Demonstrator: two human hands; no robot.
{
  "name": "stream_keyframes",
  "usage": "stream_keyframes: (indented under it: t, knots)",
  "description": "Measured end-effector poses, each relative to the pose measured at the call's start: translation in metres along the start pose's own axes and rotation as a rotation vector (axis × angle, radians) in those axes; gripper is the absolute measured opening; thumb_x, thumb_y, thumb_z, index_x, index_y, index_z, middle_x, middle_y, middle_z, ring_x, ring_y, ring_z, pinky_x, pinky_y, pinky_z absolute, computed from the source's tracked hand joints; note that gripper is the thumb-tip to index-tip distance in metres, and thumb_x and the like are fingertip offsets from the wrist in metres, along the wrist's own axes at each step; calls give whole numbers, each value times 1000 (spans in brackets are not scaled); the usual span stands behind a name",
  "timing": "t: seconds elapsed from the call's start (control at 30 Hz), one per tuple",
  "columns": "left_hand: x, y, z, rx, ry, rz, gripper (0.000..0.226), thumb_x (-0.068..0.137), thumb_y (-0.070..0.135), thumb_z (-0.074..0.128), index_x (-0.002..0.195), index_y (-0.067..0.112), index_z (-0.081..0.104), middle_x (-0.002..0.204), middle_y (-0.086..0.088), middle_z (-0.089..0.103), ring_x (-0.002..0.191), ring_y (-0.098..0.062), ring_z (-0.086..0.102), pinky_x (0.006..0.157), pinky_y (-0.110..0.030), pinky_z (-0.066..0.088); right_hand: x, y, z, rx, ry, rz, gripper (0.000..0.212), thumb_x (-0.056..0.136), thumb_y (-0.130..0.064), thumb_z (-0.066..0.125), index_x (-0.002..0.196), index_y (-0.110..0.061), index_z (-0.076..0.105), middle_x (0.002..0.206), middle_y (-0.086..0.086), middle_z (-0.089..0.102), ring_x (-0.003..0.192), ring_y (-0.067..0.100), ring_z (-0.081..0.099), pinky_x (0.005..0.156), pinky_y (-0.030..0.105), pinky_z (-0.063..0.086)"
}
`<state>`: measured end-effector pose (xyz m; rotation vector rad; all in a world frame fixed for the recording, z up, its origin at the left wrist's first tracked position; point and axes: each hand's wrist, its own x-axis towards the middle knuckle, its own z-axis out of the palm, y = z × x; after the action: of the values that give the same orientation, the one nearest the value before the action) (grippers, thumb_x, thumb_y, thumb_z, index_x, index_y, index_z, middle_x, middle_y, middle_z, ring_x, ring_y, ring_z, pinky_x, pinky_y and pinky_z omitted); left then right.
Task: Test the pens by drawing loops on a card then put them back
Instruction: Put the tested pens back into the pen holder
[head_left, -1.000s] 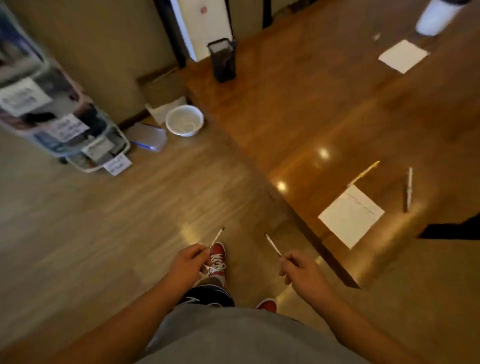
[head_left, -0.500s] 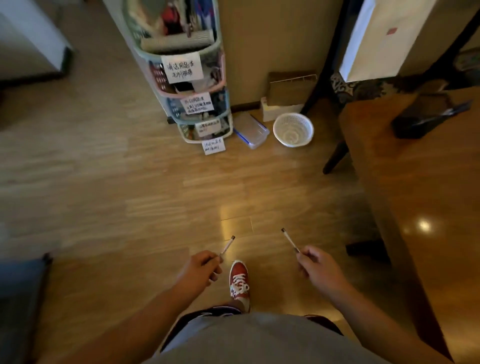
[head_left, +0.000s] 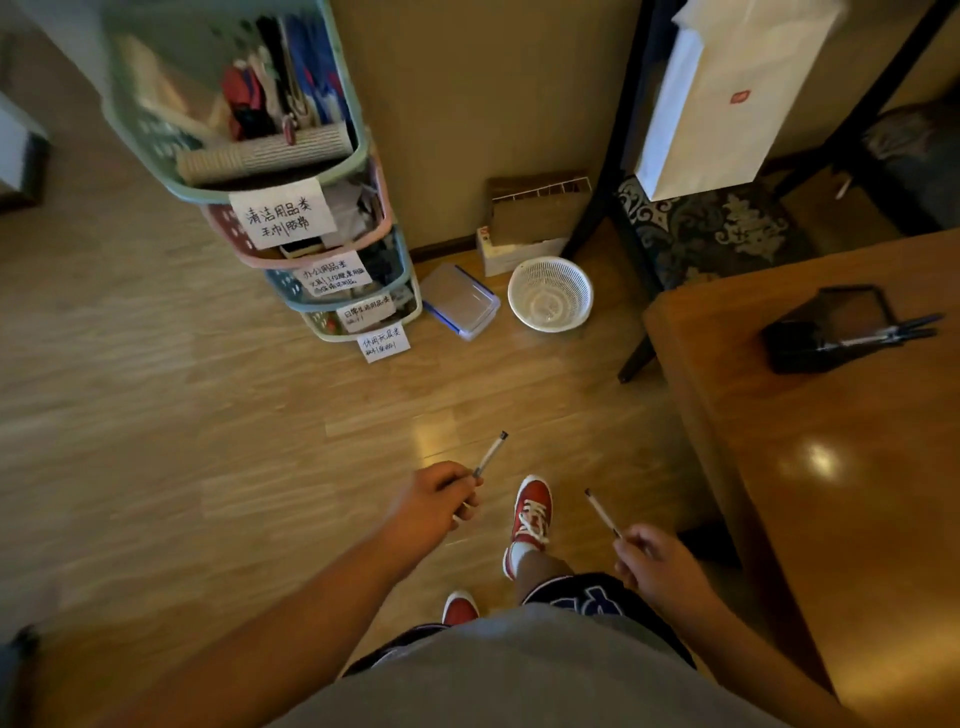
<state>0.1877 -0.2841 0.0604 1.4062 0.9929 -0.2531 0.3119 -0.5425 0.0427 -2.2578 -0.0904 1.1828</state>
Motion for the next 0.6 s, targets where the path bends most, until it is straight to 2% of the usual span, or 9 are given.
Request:
stream_keyframes:
  t: [0.17, 0.3, 0.47, 0.6]
  knots:
    - [57, 55, 3, 30, 57, -38, 19, 97, 13, 54, 90, 15, 71, 75, 0, 68, 64, -11, 60, 59, -26, 44, 59, -40, -48, 17, -31, -23, 19, 97, -19, 56, 80, -13, 63, 73, 7, 68, 62, 15, 61, 63, 31, 50]
    - [86, 83, -7, 61, 110, -61, 19, 97, 12, 55, 88, 16, 71, 73, -1, 68, 60, -9, 59, 55, -24, 43, 108, -91, -79, 39, -65, -76, 17, 97, -24, 56, 83, -19, 65, 73, 2, 69, 66, 14, 63, 61, 27, 50]
    - [119, 119, -22, 82, 154, -96, 20, 97, 7, 54, 86, 10, 70, 72, -6, 66, 60, -14, 57, 55, -26, 42, 160, -154, -107, 60, -60, -193, 19, 96, -23, 57, 78, -22, 63, 67, -1, 67, 57, 5, 61, 58, 25, 48]
    - [161, 164, -26, 141, 121, -73, 17, 96, 8, 54, 90, 8, 70, 78, -11, 68, 64, -17, 59, 58, -28, 44, 196, -185, -124, 121, -19, -195, 18, 94, -25, 58, 76, -25, 61, 68, -5, 68, 59, 6, 62, 60, 26, 48]
